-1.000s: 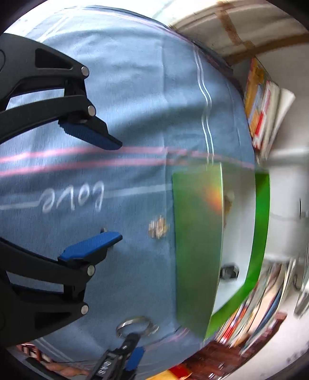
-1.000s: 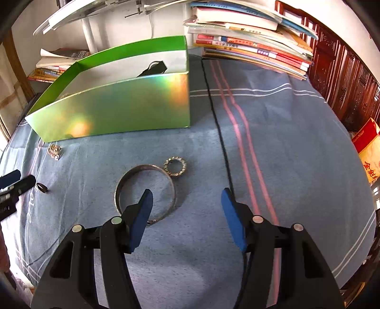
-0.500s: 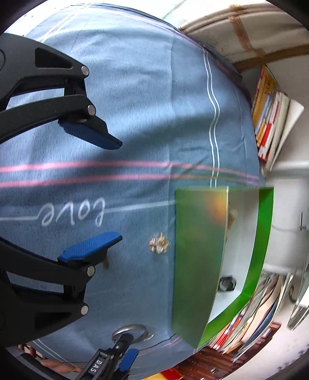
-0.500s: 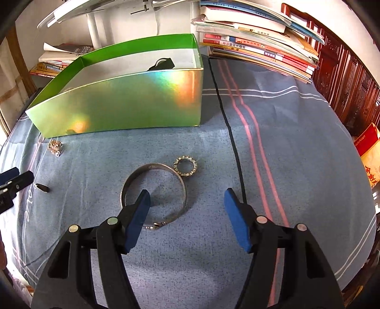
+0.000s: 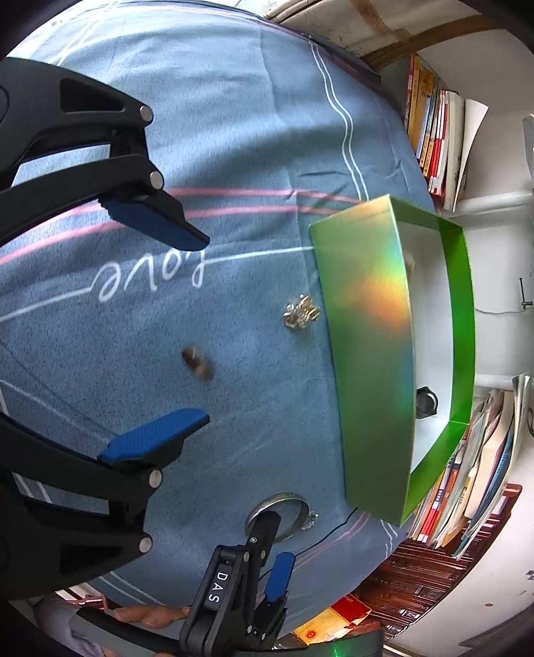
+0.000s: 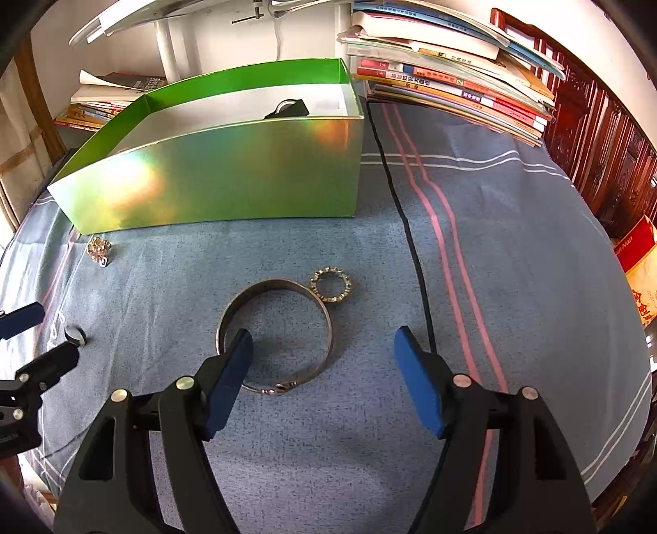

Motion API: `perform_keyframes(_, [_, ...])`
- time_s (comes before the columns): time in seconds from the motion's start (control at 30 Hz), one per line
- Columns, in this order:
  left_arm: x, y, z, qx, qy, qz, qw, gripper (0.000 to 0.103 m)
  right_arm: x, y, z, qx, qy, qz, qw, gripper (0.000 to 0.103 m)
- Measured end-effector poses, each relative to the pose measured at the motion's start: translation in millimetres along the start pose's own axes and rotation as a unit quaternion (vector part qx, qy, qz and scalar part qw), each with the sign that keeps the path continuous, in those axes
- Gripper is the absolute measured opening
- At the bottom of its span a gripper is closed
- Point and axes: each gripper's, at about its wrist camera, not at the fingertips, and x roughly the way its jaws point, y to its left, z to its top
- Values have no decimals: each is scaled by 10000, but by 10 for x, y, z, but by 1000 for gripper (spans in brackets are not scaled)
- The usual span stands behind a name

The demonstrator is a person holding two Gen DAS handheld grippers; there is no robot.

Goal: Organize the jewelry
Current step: 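Move both open tools over the remaining charm, rings and silver bangle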

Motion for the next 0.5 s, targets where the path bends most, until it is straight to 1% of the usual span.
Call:
perform_keyframes(0.07, [36, -23, 1, 20, 34, 6, 10000, 78, -3, 18, -10, -48, -2, 11, 10000, 70])
perform_keyframes(0.1, [59, -38, -1, 25, 60, 32, 10000, 74, -6, 25, -12, -63, -14, 23, 10000, 68])
perform_keyframes(0.17, [96, -30, -1, -4, 111, 44, 9999, 65, -25, 56, -18, -139, -64, 99, 9998, 59])
perform_keyframes(0.2, [109, -13, -4, -39, 135, 37, 9999, 62, -34, 71, -20, -169, -68, 135, 9997, 59])
perform_keyframes(0.27, [120, 49, -7, -141, 158, 79, 9997, 61, -42, 75, -10, -169, -44, 194, 9997, 59])
perform_keyframes(0.37, [95, 136, -5, -274, 121, 117, 9995, 61, -100, 23, 19, 13, -96, 297, 9995, 59])
perform_keyframes(0.5, [109, 241, 10, -431, 120, 199, 9988, 61, -180, 66, 57, -9, -165, 562, 9983, 59])
